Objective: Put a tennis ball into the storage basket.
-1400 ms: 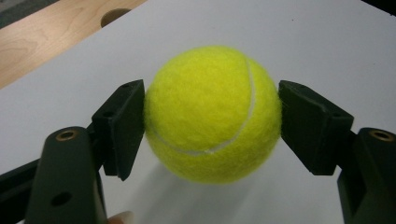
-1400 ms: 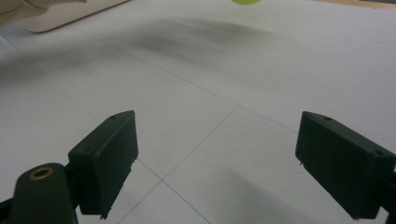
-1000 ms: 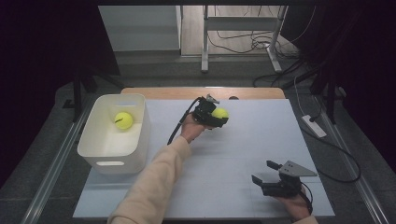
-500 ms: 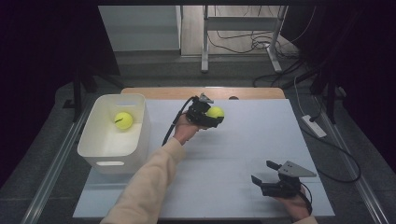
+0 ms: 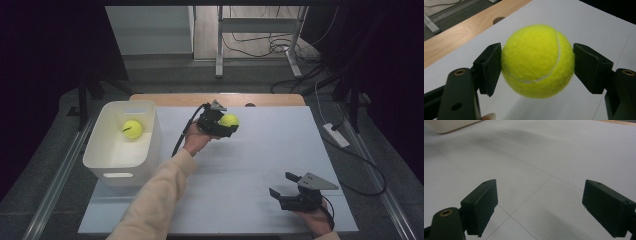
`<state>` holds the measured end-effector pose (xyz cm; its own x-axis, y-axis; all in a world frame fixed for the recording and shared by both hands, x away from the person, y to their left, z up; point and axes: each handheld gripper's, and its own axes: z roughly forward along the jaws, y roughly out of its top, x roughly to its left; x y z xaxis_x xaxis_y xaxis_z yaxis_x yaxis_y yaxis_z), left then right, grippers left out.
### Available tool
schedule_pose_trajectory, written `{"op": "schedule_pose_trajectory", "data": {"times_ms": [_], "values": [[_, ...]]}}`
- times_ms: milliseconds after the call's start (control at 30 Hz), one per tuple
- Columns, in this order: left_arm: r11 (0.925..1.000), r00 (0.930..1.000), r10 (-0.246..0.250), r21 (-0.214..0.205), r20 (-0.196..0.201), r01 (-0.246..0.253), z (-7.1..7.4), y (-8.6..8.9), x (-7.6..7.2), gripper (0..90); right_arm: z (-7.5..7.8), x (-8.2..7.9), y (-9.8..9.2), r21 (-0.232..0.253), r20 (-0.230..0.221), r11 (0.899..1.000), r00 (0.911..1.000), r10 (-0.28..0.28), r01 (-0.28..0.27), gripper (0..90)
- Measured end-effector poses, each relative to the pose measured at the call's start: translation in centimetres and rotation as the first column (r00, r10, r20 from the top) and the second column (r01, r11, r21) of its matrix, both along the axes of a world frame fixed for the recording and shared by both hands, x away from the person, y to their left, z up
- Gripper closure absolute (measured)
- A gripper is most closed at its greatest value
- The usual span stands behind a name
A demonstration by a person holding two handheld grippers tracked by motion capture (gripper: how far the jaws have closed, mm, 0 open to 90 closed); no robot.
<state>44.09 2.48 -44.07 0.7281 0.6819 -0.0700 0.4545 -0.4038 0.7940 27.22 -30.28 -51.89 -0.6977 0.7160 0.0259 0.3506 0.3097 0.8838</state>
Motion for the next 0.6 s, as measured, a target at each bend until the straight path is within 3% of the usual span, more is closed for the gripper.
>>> {"op": "schedule_pose_trajectory", "data": {"times_ms": [600], "values": [[0.9995,0.9992,0.002,-0.032,0.039,-0.001,1.5,1.4,-1.4,27.5,0.0,0.0,0.1,-0.001,0.004,1.000,1.0000,0.001,-0.001,13.6]]}}
